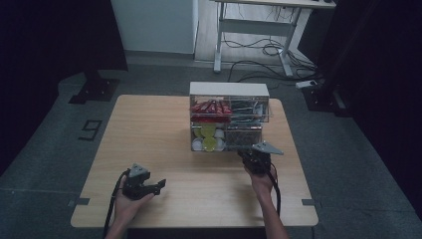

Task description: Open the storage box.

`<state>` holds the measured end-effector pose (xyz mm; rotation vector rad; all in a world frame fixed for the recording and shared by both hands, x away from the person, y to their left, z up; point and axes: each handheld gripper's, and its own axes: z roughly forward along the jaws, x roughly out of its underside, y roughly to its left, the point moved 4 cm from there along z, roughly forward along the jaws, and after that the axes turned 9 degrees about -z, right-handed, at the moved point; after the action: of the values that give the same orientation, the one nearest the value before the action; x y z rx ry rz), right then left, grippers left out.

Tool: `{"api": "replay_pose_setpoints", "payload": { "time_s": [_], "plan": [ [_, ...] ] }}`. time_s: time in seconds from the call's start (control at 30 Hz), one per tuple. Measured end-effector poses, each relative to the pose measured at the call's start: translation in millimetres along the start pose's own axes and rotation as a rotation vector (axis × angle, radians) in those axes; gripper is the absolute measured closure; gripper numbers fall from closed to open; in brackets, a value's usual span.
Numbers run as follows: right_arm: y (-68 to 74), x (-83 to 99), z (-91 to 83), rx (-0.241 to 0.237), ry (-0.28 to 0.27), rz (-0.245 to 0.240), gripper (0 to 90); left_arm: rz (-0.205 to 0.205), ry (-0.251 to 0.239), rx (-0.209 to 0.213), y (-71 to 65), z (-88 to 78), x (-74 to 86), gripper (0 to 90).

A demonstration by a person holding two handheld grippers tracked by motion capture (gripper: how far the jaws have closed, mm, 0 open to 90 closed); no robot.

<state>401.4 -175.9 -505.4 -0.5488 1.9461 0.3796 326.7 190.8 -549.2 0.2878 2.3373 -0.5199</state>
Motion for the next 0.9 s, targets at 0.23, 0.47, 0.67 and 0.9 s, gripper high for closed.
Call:
{"api": "replay_pose_setpoints", "payload": {
  "time_s": [0.23, 0.47, 0.67, 0.9],
  "plan": [
    [-1.3, -4.3, -0.8, -0.004, -0.015, 0.008, 89.2, 0.001, -0.001, -0.002, -0.4, -0.4, 0.0, 27.1],
    [-1.5, -11.3, 1.3, -0.008, -0.031, 0.017, 89.2, 0.001, -0.004, -0.002, -0.4, -0.7, -0.4, 27.0],
    [-2.9, -13.7, 2.2, -0.005, -0.04, 0.02, 89.2, 0.001, -0.007, -0.003, -0.5, -1.5, -0.8, 27.0],
    [-5.1, -16.6, 1.5, -0.003, -0.052, 0.026, 89.2, 0.002, -0.007, -0.005, -1.0, -0.9, -0.4, 27.0]
  ]
}}
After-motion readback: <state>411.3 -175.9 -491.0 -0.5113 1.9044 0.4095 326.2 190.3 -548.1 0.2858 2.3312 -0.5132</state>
